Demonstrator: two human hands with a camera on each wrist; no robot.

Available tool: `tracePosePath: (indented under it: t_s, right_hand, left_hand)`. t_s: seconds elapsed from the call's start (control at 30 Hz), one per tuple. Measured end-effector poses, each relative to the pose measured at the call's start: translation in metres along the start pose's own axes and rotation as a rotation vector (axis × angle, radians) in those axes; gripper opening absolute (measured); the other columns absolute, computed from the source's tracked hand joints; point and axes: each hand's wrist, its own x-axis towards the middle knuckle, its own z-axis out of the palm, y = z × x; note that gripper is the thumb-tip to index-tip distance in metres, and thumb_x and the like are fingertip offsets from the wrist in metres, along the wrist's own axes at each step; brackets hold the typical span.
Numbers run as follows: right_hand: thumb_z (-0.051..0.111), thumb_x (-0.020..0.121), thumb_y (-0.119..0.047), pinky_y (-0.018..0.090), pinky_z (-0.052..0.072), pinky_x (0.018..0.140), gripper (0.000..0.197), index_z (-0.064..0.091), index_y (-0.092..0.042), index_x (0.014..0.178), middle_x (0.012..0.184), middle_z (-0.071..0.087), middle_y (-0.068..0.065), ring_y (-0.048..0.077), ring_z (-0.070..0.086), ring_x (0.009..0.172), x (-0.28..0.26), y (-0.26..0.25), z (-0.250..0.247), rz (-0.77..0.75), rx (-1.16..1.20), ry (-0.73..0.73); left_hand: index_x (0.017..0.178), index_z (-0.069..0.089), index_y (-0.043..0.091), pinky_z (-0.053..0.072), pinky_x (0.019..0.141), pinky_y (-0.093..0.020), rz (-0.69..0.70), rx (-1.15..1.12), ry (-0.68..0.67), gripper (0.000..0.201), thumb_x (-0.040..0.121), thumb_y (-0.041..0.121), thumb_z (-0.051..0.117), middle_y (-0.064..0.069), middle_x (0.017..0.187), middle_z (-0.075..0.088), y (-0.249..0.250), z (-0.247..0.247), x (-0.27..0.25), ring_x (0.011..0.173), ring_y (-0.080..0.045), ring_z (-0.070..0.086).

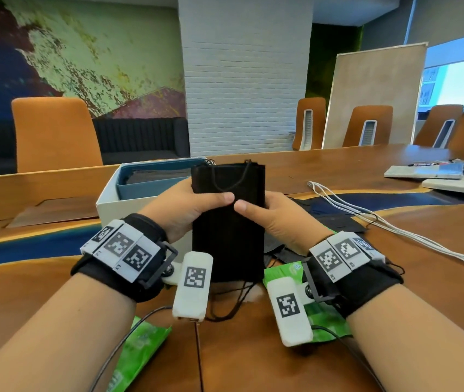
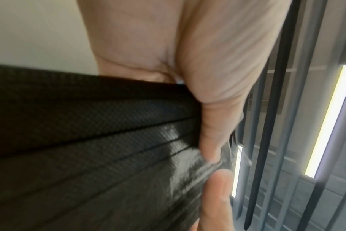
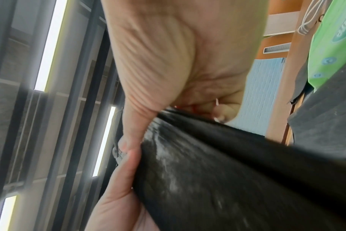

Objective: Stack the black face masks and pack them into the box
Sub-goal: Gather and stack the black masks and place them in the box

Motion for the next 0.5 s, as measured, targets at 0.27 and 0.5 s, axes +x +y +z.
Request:
tracePosePath:
  t_s: [0.27, 0.5]
  right_hand:
    - [0.060, 0.077, -0.054, 0.023, 0.050, 0.081, 0.032, 0.065, -0.033, 0.102, 0.093, 0.072, -0.011, 0.003, 0.066, 0.091, 0.000, 0.007, -0.008, 0.053, -0.142, -0.084]
    - [0.072, 0.079, -0.038, 0.046, 0.050, 0.097, 0.030, 0.068, -0.025, 0.106, 0.107, 0.072, 0.004, 0.019, 0.068, 0.102, 0.001, 0.008, -0.013, 0.055, -0.062, 0.015]
  left_hand:
    - [0.106, 0.062, 0.023, 0.055, 0.076, -0.022, -0.111, 0.148, -0.238, 0.040, 0.070, 0.014, 0.076, 0.003, 0.096, 0.074, -0.006, 0.008, 0.000, 0.094, -0.012, 0.069]
    - [0.104, 0.061, 0.026, 0.056, 0.073, -0.021, -0.166, 0.232, -0.201, 0.031, 0.078, 0.010, 0.069, 0.003, 0.097, 0.073, -0.014, 0.008, 0.002, 0.090, -0.011, 0.070]
